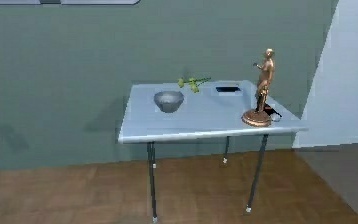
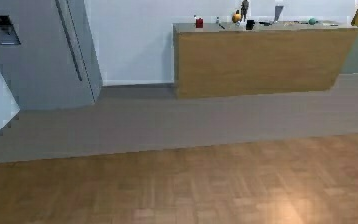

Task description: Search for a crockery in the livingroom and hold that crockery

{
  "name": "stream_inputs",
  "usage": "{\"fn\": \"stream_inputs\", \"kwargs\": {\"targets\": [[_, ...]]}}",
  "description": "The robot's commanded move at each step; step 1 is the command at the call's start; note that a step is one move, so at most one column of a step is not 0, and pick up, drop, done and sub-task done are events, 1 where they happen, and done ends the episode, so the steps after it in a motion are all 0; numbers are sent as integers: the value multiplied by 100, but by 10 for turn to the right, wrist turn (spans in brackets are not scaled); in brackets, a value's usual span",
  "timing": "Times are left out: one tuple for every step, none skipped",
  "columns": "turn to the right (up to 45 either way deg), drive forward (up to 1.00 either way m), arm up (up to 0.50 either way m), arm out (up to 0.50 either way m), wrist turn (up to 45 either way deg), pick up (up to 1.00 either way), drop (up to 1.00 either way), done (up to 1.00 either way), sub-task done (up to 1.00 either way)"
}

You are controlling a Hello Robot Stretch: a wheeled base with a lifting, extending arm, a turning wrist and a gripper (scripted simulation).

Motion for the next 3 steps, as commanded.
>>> {"fn": "stream_inputs", "kwargs": {"targets": [[0,35,0,0,0,0,0,0,0],[-450,0,0,0,0,0,0,0,0],[-450,0,0,0,0,0,0,0,0]]}}
